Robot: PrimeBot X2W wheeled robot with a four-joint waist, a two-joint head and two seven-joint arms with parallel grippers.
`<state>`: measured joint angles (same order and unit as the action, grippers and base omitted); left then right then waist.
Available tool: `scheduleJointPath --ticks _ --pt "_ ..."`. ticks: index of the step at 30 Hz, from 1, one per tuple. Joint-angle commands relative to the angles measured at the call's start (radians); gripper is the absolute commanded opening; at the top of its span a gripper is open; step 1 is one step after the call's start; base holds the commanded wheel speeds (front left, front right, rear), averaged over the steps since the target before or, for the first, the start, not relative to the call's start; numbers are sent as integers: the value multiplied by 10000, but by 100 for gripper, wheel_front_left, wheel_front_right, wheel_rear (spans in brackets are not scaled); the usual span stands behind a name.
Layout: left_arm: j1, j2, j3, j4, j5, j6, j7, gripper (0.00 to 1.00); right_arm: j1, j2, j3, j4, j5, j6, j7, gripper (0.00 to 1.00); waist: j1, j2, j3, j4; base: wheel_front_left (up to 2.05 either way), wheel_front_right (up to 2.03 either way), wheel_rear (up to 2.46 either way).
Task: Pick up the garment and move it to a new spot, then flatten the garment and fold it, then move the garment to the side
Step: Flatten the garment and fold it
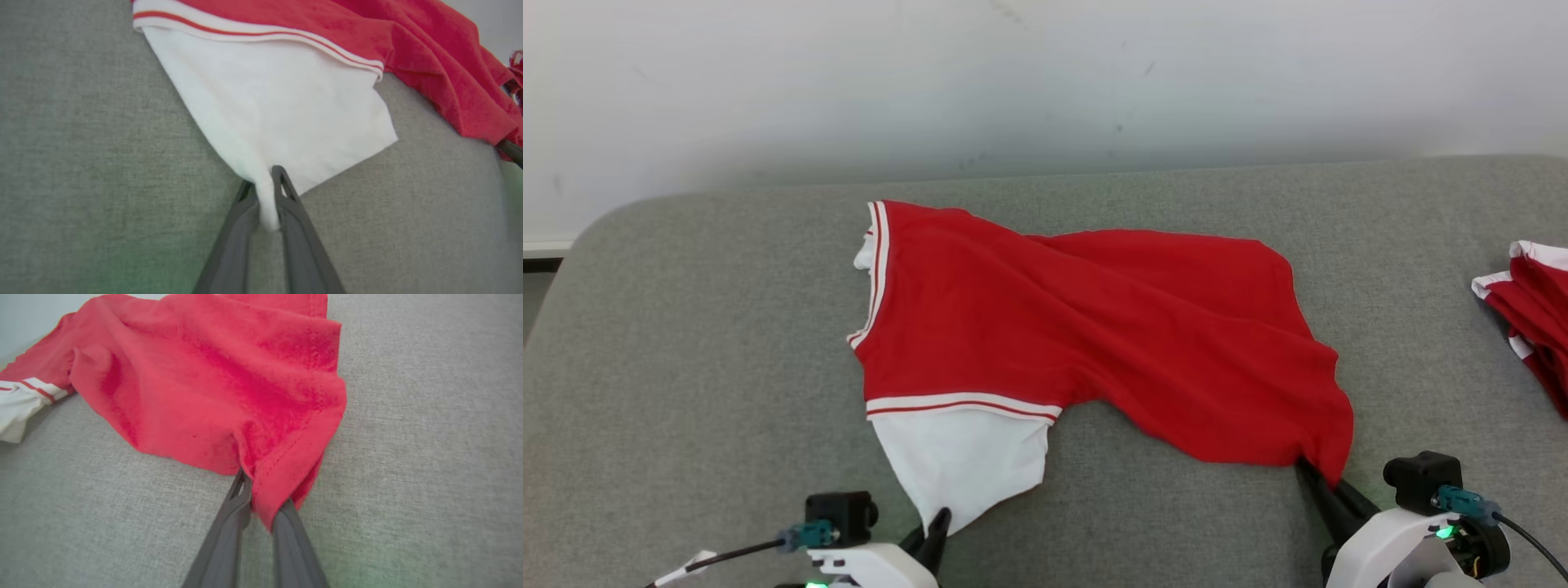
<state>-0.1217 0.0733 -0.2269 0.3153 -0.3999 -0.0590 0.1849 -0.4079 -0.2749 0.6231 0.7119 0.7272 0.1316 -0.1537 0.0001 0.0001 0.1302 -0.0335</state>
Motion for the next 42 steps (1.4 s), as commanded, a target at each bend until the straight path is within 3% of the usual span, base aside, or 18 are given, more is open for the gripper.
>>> scheduleJointPath --ticks 1,13,16,21,29,42 --pt "100 79 29 -69 -26 34 45 0 -154 -93 96 67 122 -19 -170 0 -1 -1 -67 8 0 0 0" --pt "-245 691 331 -1014 -95 -95 -343 0 -539 -741 586 -718 1274 -19 -795 0 -1 -1 -371 -28 0 0 0" --pt "-1302 1353 419 -1413 326 -171 -136 0 -1081 -1217 705 -1358 1667 -19 -573 0 -1 -1 -3 -28 0 0 0" --pt "-2952 1859 386 -1426 630 -286 236 0 -2042 -1646 788 -1970 1945 -19 -180 0 -1 -1 651 -20 0 0 0" --pt "-7002 2434 91 449 282 -647 491 0 -4786 -2174 909 -2387 2740 -19 740 0 -1 -1 2139 -129 0 0 0" --pt "-12492 2325 -449 4442 -43 -711 -1537 0 -9534 -2231 1399 -660 3282 -19 700 0 -1 -1 3250 150 0 0 0"
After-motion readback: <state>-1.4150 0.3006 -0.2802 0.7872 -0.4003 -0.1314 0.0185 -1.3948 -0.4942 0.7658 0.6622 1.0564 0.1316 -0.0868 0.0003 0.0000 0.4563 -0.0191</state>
